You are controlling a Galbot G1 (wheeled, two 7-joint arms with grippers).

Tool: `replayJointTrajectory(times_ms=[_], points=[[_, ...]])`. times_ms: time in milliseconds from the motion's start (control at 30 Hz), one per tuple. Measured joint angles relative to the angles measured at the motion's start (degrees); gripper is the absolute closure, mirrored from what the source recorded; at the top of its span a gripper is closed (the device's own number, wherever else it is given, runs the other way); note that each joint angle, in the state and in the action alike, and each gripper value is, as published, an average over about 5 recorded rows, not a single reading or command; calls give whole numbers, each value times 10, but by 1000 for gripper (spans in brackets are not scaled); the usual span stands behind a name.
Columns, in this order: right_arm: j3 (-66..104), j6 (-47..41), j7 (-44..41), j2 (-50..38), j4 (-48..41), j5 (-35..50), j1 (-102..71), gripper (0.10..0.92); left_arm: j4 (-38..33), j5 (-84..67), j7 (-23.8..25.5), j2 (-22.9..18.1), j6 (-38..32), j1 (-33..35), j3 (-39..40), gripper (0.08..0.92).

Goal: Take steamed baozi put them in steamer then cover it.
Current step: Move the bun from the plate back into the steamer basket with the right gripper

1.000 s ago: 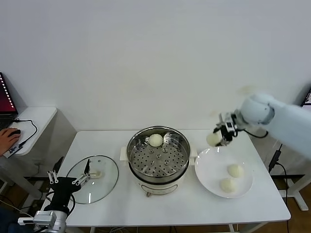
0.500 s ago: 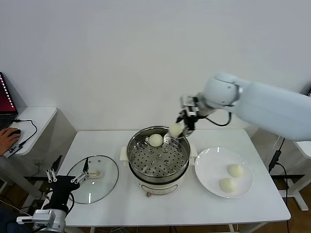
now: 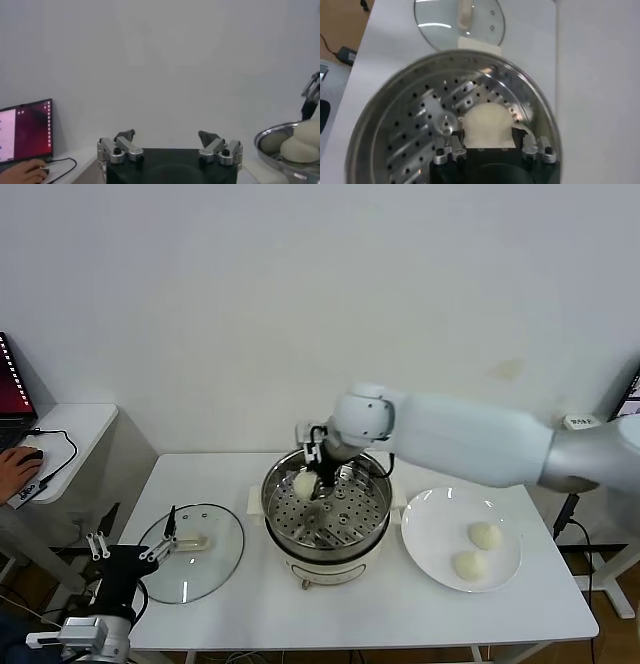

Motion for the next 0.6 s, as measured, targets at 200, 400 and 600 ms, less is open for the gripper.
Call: replayJointTrajectory(times_ms=[200, 400, 600], points=[[2, -3, 9, 27, -28, -8, -20, 423, 2, 0, 0, -1, -2, -1, -1, 177], [6, -3, 6, 35, -40, -17, -26, 333, 4, 0, 0, 0, -2, -2, -1, 177], [6, 10, -29, 18, -31, -28, -3, 212, 4, -1, 1, 2, -2, -4, 0, 177]])
